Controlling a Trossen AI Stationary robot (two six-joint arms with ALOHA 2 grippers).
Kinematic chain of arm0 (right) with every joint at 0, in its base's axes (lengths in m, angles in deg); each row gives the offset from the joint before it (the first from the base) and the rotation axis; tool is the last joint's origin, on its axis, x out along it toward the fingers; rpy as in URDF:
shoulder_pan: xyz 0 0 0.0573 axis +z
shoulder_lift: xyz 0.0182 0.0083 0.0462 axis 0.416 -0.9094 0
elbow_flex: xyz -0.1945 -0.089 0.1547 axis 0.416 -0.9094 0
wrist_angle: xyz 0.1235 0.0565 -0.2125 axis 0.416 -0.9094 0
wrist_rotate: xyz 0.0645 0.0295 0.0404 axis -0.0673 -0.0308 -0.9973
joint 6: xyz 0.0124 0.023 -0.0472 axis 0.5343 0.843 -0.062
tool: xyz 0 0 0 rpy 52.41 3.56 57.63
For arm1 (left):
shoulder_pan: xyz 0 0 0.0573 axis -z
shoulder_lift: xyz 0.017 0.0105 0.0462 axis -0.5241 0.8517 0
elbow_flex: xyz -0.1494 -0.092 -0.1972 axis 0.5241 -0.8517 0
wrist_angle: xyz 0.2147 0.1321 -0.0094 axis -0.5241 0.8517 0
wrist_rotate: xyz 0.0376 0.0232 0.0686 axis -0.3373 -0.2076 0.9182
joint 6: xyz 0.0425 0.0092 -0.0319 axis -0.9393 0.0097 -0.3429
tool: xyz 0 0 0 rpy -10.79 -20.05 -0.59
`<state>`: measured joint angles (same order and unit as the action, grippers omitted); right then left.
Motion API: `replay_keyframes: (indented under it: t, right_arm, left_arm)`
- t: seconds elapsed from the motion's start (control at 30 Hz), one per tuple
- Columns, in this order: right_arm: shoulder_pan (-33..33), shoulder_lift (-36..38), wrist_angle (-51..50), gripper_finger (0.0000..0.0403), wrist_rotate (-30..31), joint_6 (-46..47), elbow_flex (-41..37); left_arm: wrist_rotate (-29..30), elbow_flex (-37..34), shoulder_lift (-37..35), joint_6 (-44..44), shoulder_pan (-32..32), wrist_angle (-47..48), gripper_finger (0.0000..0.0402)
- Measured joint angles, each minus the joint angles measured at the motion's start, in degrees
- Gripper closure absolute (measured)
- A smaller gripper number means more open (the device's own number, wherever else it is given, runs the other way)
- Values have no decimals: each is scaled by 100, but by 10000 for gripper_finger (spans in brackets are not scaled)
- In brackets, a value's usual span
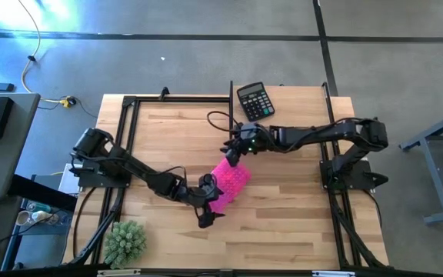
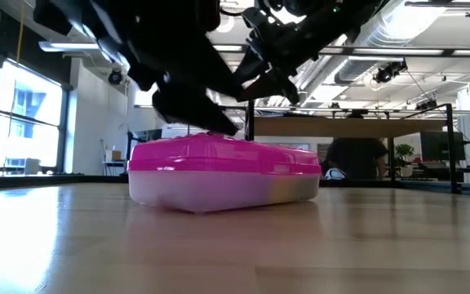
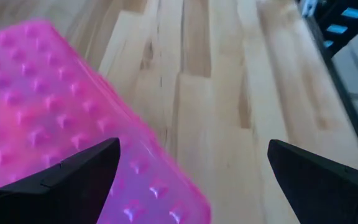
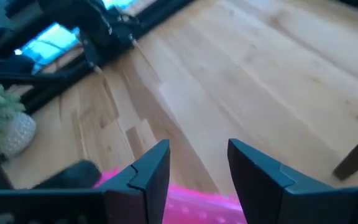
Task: Pack school essentials
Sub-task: Close the pink supply box
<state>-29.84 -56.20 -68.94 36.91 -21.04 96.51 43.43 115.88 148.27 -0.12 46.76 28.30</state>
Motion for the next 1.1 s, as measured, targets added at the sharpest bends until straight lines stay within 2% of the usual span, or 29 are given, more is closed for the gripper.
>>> replay_keyframes:
  t: [0.47, 0.9, 1.1]
  right_arm:
    - [0, -758, 296, 249, -185, 135, 0]
    - [4, -809, -338, 249, -196, 412, 0]
    - [-16, -814, -421, 249, 61, 352, 0]
  left_arm:
    - [279, 138, 184, 161, 296, 230, 2]
    - [507, 166, 169, 26, 302, 917, 2]
    - [465, 161, 169, 7, 331, 987, 2]
